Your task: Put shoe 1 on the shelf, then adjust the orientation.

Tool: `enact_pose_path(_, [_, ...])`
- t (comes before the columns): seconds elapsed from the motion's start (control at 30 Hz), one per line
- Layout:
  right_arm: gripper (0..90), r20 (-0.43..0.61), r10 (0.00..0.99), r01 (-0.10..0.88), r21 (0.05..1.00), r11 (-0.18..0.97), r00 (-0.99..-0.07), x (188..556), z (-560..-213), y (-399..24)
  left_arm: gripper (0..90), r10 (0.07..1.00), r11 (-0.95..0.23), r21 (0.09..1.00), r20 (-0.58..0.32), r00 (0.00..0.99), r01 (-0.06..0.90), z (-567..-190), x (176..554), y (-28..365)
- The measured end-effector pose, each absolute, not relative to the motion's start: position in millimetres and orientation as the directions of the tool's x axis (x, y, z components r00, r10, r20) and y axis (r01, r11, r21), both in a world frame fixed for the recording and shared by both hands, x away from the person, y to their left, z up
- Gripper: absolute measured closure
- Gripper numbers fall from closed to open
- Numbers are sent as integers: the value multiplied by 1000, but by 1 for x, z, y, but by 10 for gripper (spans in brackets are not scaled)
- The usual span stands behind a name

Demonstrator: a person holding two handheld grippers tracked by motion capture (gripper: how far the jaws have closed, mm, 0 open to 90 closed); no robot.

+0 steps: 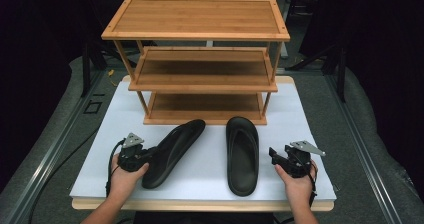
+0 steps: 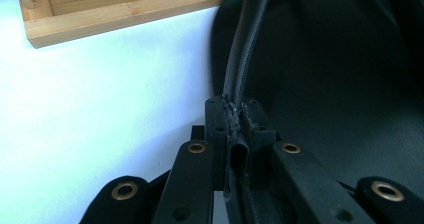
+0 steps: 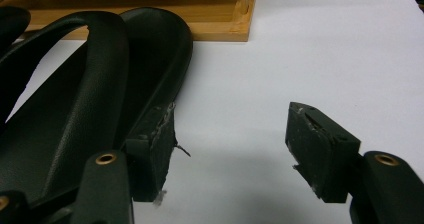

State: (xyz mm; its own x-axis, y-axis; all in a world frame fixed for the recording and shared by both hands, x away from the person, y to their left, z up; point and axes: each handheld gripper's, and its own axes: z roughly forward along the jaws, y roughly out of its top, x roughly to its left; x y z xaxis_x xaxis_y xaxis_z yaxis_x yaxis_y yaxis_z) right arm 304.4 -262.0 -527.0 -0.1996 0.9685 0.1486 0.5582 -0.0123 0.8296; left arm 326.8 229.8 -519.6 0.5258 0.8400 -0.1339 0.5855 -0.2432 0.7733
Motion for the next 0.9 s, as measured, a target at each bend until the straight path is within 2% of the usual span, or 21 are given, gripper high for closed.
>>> enact_pose_path(0.13, [363,152,968,559,829,-16,-198,304,-527,-263,843,836,-255,788,-112,538,561,-514,324,230])
enact_pose_path(0.43, [363,155,968,558,830,-19,-197,304,-527,-263,842,830,-175,850,-144,539,496,-493,316,239])
enact_pose_path(0.9, [364,159,968,561,828,-24,-194,305,-527,-263,843,844,-91,898,-161,512,431,-473,309,256])
